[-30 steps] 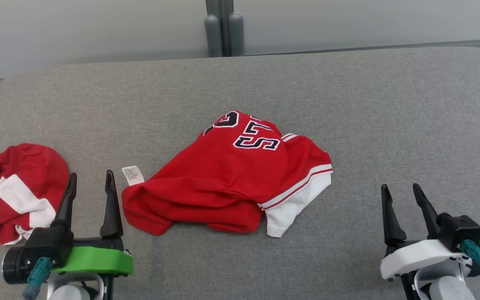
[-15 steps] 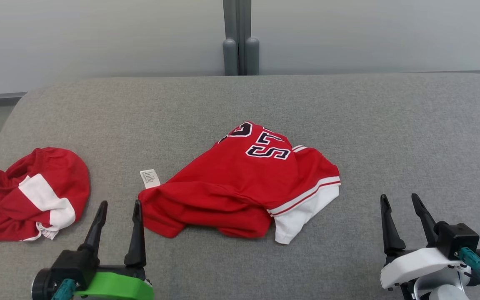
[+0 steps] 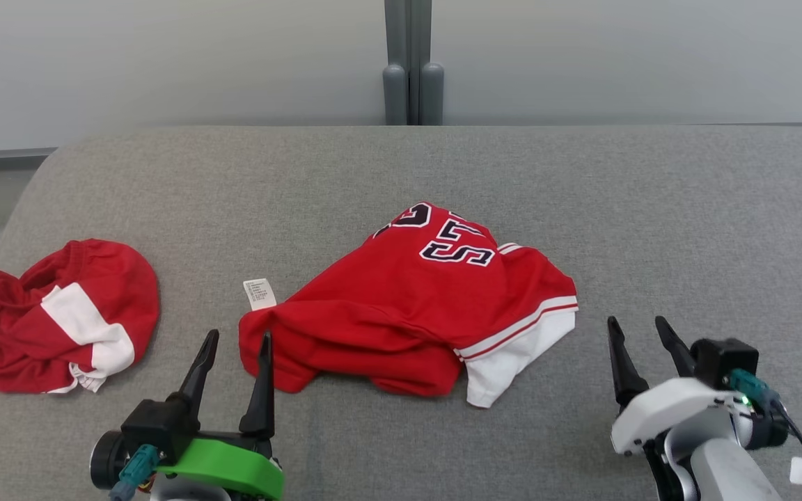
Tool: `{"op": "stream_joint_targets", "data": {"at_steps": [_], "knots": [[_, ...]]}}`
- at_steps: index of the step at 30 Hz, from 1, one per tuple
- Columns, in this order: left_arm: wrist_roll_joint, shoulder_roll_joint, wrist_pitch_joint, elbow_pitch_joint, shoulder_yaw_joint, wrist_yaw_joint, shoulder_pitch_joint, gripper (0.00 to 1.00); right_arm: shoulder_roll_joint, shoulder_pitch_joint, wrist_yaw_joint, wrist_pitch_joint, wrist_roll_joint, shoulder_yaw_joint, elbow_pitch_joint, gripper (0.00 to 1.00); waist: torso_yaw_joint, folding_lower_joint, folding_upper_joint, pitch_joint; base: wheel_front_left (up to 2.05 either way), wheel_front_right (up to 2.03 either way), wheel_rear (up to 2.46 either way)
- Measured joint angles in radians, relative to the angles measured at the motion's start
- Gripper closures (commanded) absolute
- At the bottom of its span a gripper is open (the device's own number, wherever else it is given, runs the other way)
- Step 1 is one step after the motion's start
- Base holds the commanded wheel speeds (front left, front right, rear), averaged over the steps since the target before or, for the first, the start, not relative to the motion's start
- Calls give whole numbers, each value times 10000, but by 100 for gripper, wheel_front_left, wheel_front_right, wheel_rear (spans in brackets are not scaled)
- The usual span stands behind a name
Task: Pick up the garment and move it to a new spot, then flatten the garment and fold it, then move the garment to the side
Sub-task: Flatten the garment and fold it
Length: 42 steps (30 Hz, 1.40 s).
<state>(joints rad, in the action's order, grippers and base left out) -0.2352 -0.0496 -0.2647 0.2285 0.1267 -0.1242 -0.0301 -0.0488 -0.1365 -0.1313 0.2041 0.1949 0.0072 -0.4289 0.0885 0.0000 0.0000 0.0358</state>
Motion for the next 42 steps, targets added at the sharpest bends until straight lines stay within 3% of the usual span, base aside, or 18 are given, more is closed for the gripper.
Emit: {"op": "stream_joint_targets", "data": {"at_steps": [10, 19, 21, 26, 30, 34, 42], "knots": [[-123, 2, 0, 151, 596, -27, -467, 0, 6, -2667, 0, -2391, 420, -17, -3035, 0, 537, 0, 0, 349, 0, 0, 0], [-196, 2, 0, 121, 1058, -33, -843, 0, -56, -3829, 0, -2462, -483, -420, -4997, 0, 1146, 0, 0, 717, 0, 0, 0], [-205, 2, 0, 88, 1127, -33, -872, 0, -75, -4009, 0, -2336, -642, -407, -5191, 100, 1230, 0, 0, 794, 0, 0, 0], [-255, 4, 0, 54, 1158, -31, -877, 0, -88, -4076, -4, -1432, -940, -288, -5147, 100, 1316, 0, 0, 851, 0, 0, 0], [-265, 4, 0, 42, 1035, 19, -813, 0, -138, -4003, -4, -648, -934, 17, -4349, 100, 1196, 0, 0, 717, 0, 0, 0], [-270, 2, 0, -75, 826, 104, -639, 0, -299, -3420, -4, -408, -1093, 113, -2688, 100, 956, 0, 0, 551, 0, 0, 0], [-261, 4, 0, -405, 435, 186, -416, 0, -125, -894, -4, -2351, -828, -359, 2495, 100, 159, 0, 0, 406, 0, 0, 0]]}}
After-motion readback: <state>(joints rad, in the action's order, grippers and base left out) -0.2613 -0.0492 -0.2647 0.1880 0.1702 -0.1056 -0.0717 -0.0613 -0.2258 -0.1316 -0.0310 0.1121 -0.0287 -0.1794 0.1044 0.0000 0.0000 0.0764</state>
